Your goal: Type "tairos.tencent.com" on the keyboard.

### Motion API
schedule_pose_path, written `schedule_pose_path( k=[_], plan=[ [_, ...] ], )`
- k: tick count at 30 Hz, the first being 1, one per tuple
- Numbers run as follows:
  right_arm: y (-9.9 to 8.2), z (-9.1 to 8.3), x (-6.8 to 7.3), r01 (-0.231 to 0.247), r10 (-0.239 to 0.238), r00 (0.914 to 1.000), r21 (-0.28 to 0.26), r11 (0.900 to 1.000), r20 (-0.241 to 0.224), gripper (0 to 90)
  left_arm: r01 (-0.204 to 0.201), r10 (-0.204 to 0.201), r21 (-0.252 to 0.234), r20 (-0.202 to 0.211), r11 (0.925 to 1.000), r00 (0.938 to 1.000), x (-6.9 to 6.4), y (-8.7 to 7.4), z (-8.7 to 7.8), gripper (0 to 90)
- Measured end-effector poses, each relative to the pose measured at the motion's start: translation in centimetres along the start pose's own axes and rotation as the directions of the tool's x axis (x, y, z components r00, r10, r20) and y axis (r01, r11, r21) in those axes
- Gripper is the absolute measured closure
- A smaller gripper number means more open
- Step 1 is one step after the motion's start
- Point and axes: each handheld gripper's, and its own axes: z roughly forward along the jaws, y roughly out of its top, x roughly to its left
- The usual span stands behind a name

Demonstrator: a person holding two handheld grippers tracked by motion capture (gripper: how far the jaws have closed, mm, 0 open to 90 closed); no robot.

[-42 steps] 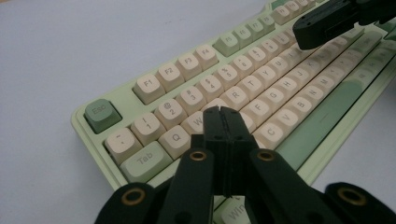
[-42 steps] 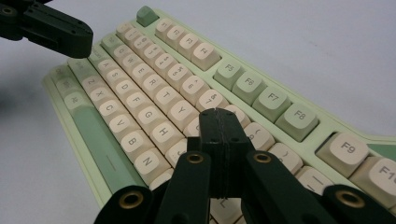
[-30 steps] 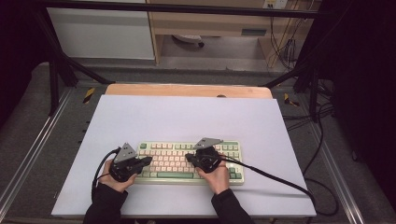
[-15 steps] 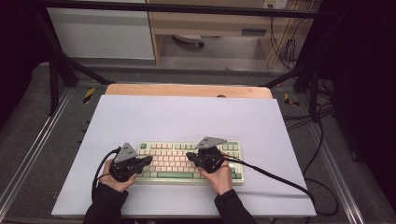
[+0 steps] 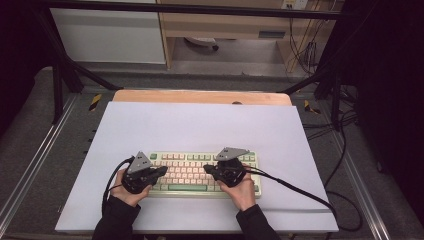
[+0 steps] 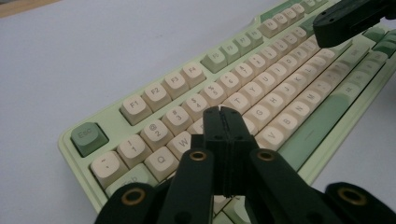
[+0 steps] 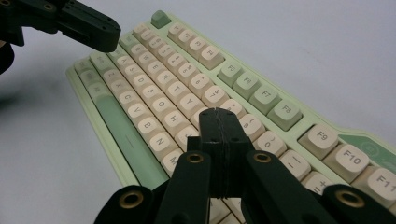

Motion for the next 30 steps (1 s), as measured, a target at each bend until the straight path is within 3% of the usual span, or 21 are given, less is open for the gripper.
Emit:
schedule_pose_path(
  k=[18,30],
  plan=[
    [-0.8,-1.0,-0.3,-0.002,0.003,1.0,0.012,0.9999,-0.003,90.0,-0.001,0.001,0.025,-0.005,0.9997,1.0,-0.2,1.4,1.9,90.0],
    [-0.9,-1.2,-0.2,-0.003,0.003,0.9999,0.007,1.0,-0.014,90.0,0.009,-0.009,0.048,-0.007,0.9988,0.9999,-0.1,1.2,3.4,90.0]
  ],
)
